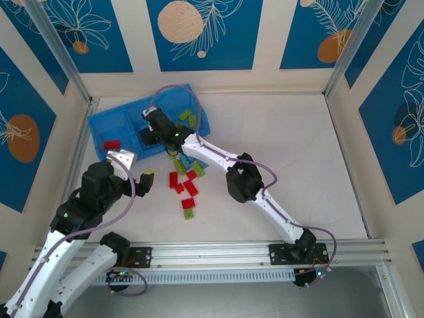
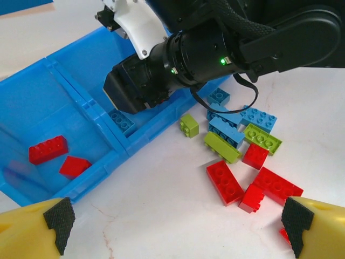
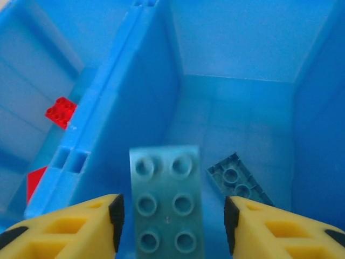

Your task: Sort the legos into containers by color

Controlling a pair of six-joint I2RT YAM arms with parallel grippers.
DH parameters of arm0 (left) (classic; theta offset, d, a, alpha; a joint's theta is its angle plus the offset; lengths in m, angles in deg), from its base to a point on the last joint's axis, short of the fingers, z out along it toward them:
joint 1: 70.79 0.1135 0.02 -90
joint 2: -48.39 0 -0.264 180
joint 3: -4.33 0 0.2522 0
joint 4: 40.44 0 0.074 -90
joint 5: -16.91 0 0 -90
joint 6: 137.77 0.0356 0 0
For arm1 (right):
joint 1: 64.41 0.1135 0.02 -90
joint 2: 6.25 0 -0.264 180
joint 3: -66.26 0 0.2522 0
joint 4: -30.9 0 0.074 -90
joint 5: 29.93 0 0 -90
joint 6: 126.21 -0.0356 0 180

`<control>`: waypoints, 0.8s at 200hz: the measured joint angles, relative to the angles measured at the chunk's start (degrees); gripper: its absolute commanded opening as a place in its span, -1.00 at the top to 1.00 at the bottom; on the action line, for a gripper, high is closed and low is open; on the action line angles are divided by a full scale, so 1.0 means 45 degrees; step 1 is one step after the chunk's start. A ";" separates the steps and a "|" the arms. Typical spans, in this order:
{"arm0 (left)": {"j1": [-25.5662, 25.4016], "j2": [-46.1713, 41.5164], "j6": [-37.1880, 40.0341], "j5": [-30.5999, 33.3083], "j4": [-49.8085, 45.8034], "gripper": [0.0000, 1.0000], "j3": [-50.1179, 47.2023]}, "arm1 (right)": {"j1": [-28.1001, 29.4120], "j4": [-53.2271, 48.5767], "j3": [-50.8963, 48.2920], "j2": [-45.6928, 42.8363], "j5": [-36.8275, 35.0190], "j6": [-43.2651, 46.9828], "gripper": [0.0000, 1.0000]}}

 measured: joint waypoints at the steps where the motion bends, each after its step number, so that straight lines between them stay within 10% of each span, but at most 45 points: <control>1: 0.0005 -0.0005 0.0000 0.0010 0.0005 -1.00 0.0000 | 0.0000 -0.0053 0.0063 0.0015 0.0005 -0.0010 -0.19; 48: 0.0049 0.0010 0.0000 0.0126 0.0015 -1.00 0.0000 | 0.0005 -0.0976 -0.0155 -0.1044 0.0053 0.0374 -0.11; 123: 0.0209 0.0010 0.0044 -0.0690 0.0049 -1.00 -0.0010 | 0.0772 0.1724 -1.2449 -1.1026 0.0233 -0.0991 -0.02; 160: 0.0617 0.0097 0.0039 -0.1117 0.0228 -1.00 -0.0010 | 0.1724 0.1141 -1.3119 -0.9908 -0.0729 -0.1943 0.08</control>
